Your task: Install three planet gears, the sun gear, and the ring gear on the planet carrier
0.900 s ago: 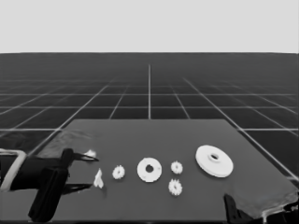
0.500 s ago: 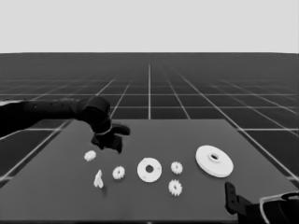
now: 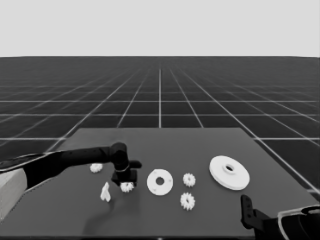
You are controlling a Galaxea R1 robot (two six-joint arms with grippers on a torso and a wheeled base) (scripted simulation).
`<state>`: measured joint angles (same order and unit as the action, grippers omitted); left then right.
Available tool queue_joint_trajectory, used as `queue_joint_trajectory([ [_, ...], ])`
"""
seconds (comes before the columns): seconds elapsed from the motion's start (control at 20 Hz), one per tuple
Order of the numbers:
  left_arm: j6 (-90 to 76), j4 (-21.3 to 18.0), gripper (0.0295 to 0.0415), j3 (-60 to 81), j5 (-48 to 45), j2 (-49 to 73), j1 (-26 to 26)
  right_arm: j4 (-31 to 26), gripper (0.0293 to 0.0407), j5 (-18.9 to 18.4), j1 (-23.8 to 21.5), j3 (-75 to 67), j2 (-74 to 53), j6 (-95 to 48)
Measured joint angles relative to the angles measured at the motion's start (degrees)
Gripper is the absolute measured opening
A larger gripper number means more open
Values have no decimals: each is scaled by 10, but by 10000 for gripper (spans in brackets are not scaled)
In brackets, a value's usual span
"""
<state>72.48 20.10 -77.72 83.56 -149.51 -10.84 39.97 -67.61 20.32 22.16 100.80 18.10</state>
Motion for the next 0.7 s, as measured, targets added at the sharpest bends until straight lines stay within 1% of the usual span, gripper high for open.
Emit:
queue_joint_trajectory([
  [0.25, -9, 7, 384, -16, -7, -5, -10, 0, 385, 0, 0, 0, 0, 0],
  [0.35, -10, 9, 314, -19, -9, -6, -11, 0, 385, 0, 0, 0, 0, 0],
  [0.4, -11, 10, 312, -19, -9, -6, -11, 0, 385, 0, 0, 0, 0, 0],
  [0.7, -11, 11, 312, -21, -10, -7, -13, 0, 385, 0, 0, 0, 0, 0],
])
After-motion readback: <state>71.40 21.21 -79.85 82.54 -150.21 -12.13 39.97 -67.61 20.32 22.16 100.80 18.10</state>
